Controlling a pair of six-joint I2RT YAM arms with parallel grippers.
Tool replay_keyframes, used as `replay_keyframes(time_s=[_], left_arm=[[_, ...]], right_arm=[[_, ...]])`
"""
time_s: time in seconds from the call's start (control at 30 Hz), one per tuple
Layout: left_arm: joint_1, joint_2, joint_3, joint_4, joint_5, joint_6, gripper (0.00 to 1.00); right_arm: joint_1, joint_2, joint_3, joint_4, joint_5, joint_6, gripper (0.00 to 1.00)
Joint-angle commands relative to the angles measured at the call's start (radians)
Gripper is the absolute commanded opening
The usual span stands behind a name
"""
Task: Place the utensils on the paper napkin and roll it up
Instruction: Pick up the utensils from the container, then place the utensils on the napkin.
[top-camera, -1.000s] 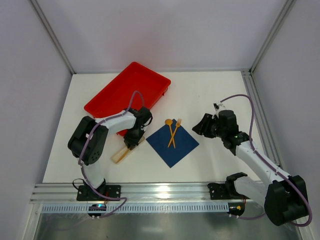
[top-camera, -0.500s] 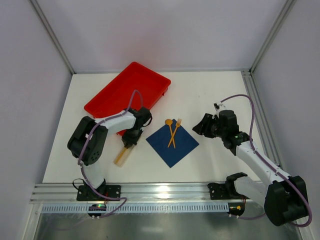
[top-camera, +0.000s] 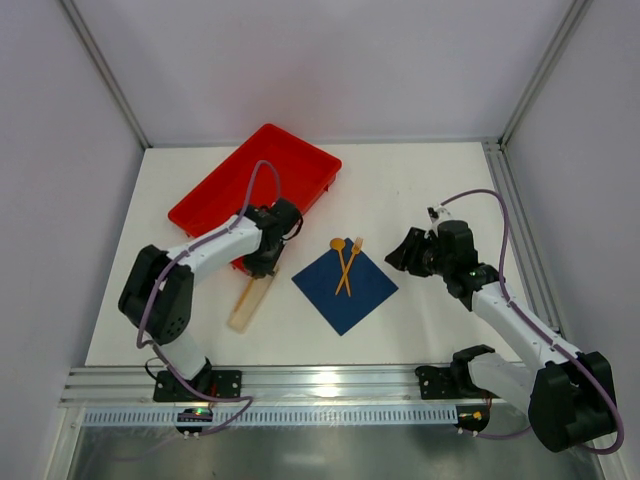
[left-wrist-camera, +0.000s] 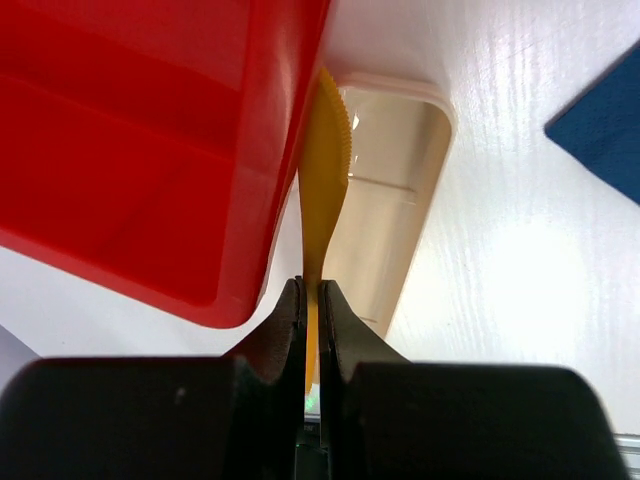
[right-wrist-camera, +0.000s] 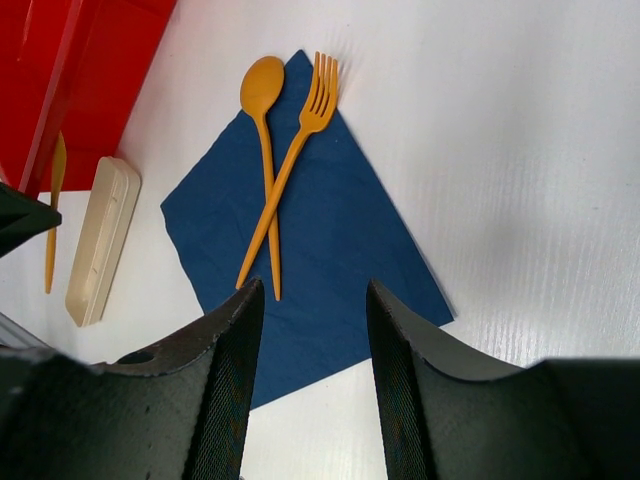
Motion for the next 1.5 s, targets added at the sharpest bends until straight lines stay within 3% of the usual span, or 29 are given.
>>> replay_keyframes(time_s=[0.0,0.3,0.37,0.6,0.93,1.47], left_arm=[[0.003,-0.085,0.075,-0.033,-0.004,-0.058,0.00],[-0.009,-0.081,0.260,0.074,0.287,-0.285,0.00],[-0.009,-0.070,0.256,0.174,0.394,-0.318,0.00],[-0.012,0.070,0.231,0.415,0.528,-0.508,0.00],[-0.060,0.226,0.193,0.611,0.476,-0.596,0.00],[-0.080,0.277,0.145,0.664,0.419,-0.619,0.00]], right_arm=[[-0.004,-0.019,0.034,-0.019,0.003,-0.003,0.48],[-0.004,-0.025,0.057,-0.075,0.036,-0.008,0.51],[-0.005,-0.024,0.060,-0.079,0.048,-0.003,0.51],[-0.004,0.020,0.066,-0.059,0.063,0.014,0.51],[-0.002,0.076,0.084,-0.059,0.069,0.002,0.55],[-0.004,0.071,0.089,-0.070,0.082,-0.005,0.56]])
